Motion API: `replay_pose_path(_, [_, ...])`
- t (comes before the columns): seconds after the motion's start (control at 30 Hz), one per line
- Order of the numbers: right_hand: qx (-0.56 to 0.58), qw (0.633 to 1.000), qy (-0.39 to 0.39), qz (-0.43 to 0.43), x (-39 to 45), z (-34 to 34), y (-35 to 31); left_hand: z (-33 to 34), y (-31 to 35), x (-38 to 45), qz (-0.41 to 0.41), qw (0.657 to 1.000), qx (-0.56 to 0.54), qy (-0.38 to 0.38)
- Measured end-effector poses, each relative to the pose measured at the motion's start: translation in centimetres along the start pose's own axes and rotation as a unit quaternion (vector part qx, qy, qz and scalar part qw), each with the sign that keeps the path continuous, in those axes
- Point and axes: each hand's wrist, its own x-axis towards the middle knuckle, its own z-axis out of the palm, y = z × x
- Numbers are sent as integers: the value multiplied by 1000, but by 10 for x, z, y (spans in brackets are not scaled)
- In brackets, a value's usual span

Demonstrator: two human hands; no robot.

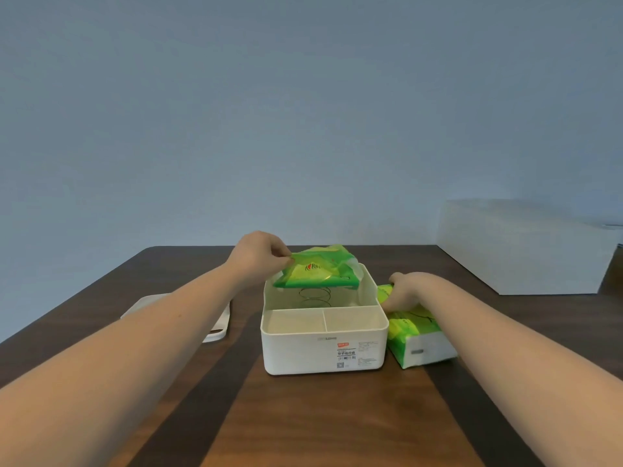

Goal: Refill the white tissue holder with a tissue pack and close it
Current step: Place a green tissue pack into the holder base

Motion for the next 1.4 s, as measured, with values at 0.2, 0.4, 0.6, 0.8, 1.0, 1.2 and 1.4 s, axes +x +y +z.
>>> replay_pose_path(0.2, [52, 998, 46, 3, 9, 8, 4, -6, 5, 8, -8, 993, -75, 92])
replay_pose_path(0.4, [111, 982, 151, 27, 7, -5, 10, -19, -5, 26, -19, 976, -86, 201])
replay_pose_path(0.6, [161, 954, 251, -22, -1, -42, -5, -5, -34, 45, -71, 982, -15, 172])
replay_pose_path(0.8, [101, 940, 304, -120, -16, -64, -40, 25, -60, 49, -115, 988, 9, 106])
replay_pose_path(1.0, [70, 912, 252, -317, -24, -70, -70, 30, -89, 54, -151, 985, 45, 74])
replay_pose_path(1.2, [-91, 892, 93, -433, -26, -46, -99, 41, -110, 50, -145, 986, 78, 4])
replay_pose_path(1.4, [-180, 889, 42, -419, -19, -37, -108, 36, -113, 43, -144, 988, 41, -31])
